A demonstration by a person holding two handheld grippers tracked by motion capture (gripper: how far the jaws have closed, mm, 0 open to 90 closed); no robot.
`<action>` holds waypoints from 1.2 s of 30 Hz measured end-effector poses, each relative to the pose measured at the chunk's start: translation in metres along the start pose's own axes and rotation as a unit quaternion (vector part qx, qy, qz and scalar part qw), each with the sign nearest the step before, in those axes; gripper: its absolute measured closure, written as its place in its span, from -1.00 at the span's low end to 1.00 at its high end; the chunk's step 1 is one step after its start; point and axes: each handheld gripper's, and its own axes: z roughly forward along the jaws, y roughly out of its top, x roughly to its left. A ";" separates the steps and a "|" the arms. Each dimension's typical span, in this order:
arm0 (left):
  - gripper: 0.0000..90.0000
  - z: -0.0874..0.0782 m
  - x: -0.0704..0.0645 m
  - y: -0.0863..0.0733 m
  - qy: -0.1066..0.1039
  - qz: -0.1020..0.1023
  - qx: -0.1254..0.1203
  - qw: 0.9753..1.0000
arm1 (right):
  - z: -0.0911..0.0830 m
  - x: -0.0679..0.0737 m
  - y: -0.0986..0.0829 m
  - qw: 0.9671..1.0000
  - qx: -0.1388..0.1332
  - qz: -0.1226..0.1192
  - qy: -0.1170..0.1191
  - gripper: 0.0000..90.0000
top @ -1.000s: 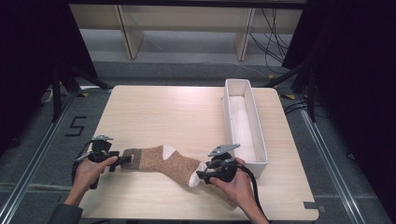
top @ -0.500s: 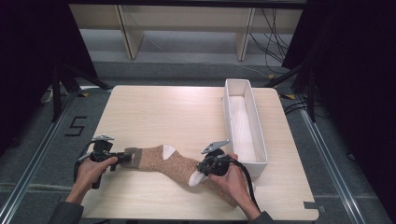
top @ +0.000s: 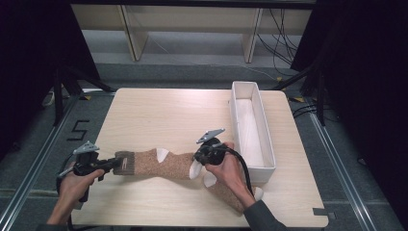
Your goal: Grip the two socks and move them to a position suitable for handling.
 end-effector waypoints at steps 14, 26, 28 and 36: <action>0.58 0.010 -0.001 -0.012 -0.014 0.006 0.044 0.999 | 0.027 -0.015 -0.009 0.997 0.056 0.006 -0.050 0.80; -0.07 -0.005 -0.007 -0.004 -0.002 -0.028 -0.013 1.000 | 0.004 -0.016 -0.009 0.997 0.015 0.052 -0.046 0.42; -0.10 -0.005 -0.017 -0.002 -0.009 -0.017 -0.017 1.000 | -0.006 -0.013 -0.011 0.998 0.009 0.047 -0.042 0.42; -0.11 0.013 -0.072 -0.004 -0.079 0.031 -0.005 0.996 | -0.036 0.012 -0.031 1.000 -0.005 0.017 -0.019 0.37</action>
